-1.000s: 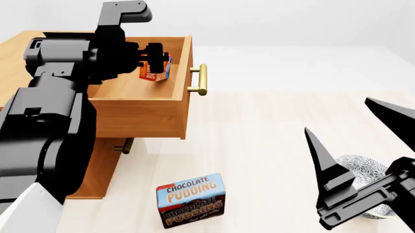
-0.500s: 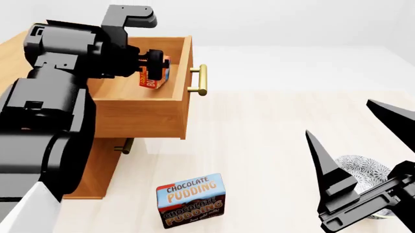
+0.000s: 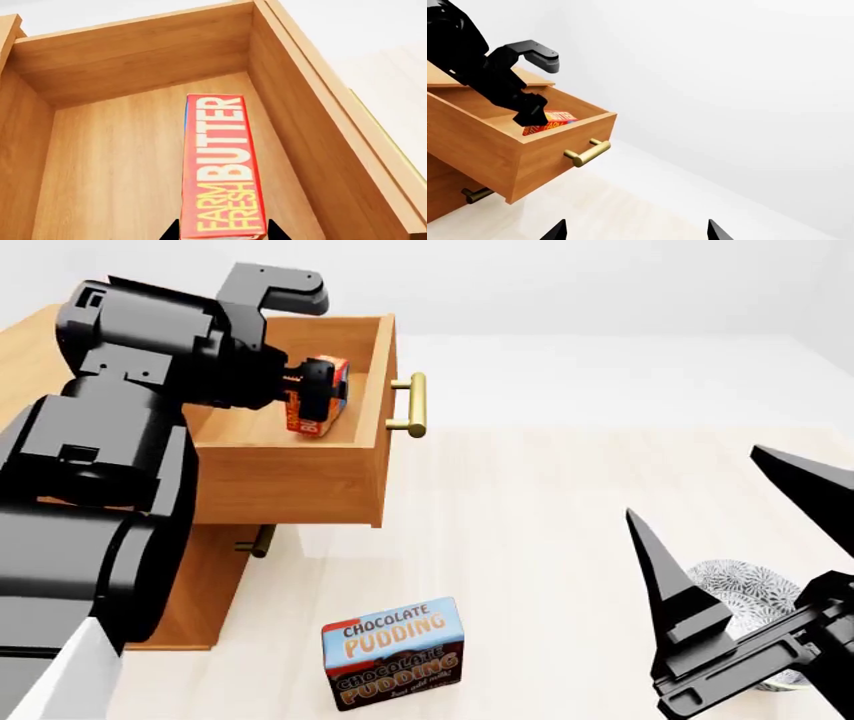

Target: Put the butter at the back in the top drawer of the cabinet and close it.

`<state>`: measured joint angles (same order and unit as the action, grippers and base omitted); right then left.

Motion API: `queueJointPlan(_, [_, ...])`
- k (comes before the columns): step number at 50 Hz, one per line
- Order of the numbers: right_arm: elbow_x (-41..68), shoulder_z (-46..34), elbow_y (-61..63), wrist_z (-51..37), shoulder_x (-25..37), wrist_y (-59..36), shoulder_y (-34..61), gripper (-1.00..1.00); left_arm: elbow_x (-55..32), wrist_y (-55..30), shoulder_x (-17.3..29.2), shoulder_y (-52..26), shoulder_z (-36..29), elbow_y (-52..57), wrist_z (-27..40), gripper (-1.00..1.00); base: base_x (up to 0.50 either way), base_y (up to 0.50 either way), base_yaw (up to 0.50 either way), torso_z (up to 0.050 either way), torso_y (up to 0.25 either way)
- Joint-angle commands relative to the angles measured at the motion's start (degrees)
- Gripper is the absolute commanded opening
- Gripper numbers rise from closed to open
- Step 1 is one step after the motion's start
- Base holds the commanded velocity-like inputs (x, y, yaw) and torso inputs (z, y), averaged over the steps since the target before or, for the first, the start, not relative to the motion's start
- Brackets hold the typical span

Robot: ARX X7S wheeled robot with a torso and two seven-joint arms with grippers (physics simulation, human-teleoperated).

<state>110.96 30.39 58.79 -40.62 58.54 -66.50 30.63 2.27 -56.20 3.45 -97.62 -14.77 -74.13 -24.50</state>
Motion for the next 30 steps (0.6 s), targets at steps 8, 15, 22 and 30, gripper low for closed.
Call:
queueJointPlan(8, [0.9,0.9,-0.4,0.0,-1.2,-1.7,0.4,1.0,-2.5,-1.1,-0.8,0.9,3.2,-0.9,-1.3,1.0,0.0,0.0,0.0,0.0,0.0])
queueJointPlan(15, [1.3,1.9,-0.4,0.0,-1.5,-2.3,0.1,1.0,-2.4,-1.0,-0.9,0.6,3.3,-0.9,-1.5,1.0,0.0,0.0,0.0,0.0,0.0])
queueJointPlan(22, [2.1,2.6,-0.3,-0.3,-1.6,-2.6,0.0,1.0,-2.3,-0.9,-0.8,-0.1,3.3,-0.9,-1.5,1.0,0.0,0.0,0.0,0.0,0.0])
queueJointPlan(30, [4.1,3.0,-0.1,-1.5,-0.6,-2.0,0.3,1.0,-2.2,-0.6,-0.5,-2.1,3.6,-0.9,0.9,1.0,0.0,0.0,0.0,0.0,0.0])
